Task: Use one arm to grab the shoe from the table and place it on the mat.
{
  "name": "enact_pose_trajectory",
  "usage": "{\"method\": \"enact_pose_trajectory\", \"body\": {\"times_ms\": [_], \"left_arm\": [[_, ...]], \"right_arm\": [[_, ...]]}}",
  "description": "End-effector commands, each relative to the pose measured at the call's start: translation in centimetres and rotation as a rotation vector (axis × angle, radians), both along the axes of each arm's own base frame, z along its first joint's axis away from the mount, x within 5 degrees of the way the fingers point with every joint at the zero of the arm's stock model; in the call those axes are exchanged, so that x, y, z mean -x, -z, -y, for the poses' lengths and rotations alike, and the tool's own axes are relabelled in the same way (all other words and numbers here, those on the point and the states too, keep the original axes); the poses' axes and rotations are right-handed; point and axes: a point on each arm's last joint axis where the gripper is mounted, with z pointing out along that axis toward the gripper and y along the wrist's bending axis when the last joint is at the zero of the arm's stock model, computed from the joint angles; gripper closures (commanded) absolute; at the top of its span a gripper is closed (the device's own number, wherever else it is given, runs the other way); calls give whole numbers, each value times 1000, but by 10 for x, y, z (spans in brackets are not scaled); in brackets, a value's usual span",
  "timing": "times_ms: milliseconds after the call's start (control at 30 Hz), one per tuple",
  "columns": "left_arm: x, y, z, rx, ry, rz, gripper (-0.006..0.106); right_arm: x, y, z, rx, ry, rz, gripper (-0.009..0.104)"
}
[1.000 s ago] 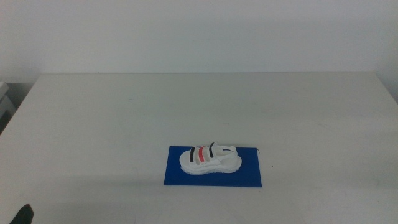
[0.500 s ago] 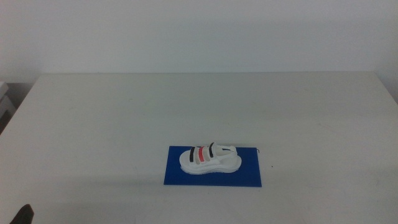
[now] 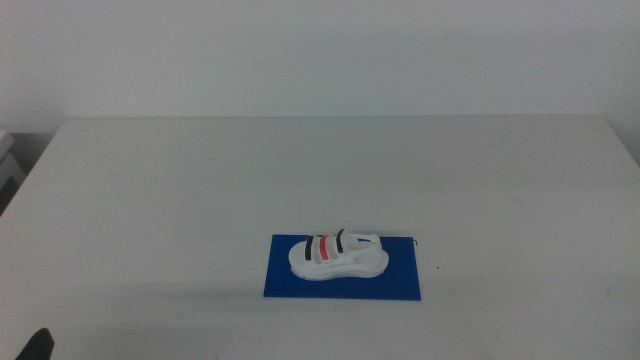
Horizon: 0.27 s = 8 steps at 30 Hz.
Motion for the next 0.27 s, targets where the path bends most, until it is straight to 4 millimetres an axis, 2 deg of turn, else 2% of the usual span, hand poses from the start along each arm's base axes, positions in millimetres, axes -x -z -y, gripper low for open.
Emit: {"method": "enact_pose_trajectory", "body": {"times_ms": [0,233], "left_arm": [[-1,-5,0,11,-4,81,7],[-1,-5,0,11,-4,81,7]], "right_arm": [[0,-12,-1,23,-12,157,3],[0,-12,-1,22,-13,160,3]]}}
